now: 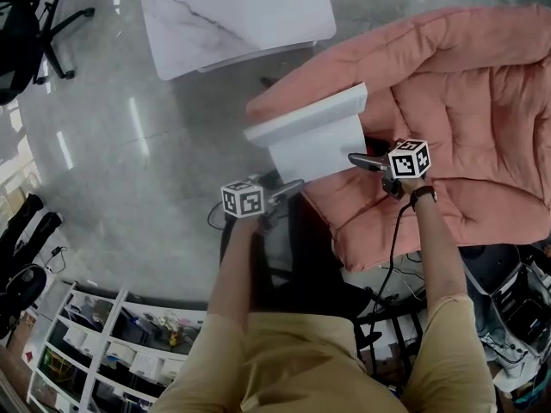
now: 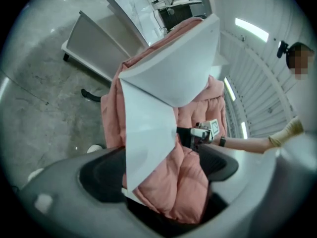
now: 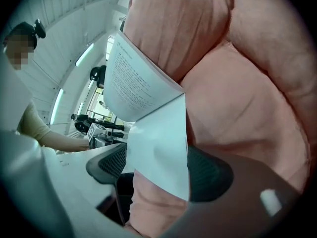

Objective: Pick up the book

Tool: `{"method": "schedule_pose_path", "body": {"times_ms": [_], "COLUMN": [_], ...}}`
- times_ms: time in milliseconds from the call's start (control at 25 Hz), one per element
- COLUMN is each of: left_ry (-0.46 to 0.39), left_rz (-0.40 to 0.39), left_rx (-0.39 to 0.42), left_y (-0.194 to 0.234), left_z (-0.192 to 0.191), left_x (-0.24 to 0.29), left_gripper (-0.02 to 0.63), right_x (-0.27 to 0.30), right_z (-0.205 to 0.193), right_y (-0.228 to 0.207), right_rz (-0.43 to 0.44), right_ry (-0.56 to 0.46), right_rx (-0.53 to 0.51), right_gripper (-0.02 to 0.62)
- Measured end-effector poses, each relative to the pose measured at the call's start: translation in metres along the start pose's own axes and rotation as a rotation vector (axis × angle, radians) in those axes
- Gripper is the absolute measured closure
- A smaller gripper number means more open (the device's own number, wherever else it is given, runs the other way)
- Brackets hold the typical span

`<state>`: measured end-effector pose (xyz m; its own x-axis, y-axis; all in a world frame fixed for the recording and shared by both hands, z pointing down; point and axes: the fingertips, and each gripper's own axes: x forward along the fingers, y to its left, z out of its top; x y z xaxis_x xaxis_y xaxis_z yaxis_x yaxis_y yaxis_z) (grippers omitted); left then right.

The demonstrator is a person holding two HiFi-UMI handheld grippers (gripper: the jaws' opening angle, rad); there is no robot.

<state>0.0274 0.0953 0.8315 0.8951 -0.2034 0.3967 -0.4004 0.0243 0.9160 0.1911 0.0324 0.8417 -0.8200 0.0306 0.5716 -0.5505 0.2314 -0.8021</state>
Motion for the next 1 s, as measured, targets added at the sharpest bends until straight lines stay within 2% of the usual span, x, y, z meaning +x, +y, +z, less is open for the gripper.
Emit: {"method": "schedule_pose_path", "body": {"times_ms": [160,320,480,640,880,1000], "left_ry": [-0.021,-0.089,-0.163,-0.215,-0.264,-0.28], "left_rz": [-0.081,-0.16,-0.212,-0.245,-0.225,-0.176], "left_rx": [-0.018,-0.02,-0.003,0.069,0.206,0.247], "left_y": [-0.019,-0.04,-0.062,-0.074,-0.087,-0.083], "left_z": [0.005,0.022,0.043,0.061,0.076,0.08], "left_x": [-0.009,-0.027,-0.042,-0.057,-0.064,-0.064], "left_gripper": [0.152,0.152,0.152,0.152,0.152,0.153], "right_x": [-0.014,-0.024,-0.042,-0.059,-0.082,-0.088], "right_z": [0.006,0.02,0.045,0.074,0.111,0.122], "right_y": [0.008,0.021,0.042,0.061,0.076,0.083], "right_rz": [0.063,0.127,0.235,0.308,0.404,0.416], "right_ry": [-0.046,-0.091,-0.231,-0.376,-0.599,-0.667], "right_rx": [0.059,0.08,0.124,0.141,0.12,0.059], "right_gripper": [0.207,0.223,0.242,0.244,0.222,0.2]}}
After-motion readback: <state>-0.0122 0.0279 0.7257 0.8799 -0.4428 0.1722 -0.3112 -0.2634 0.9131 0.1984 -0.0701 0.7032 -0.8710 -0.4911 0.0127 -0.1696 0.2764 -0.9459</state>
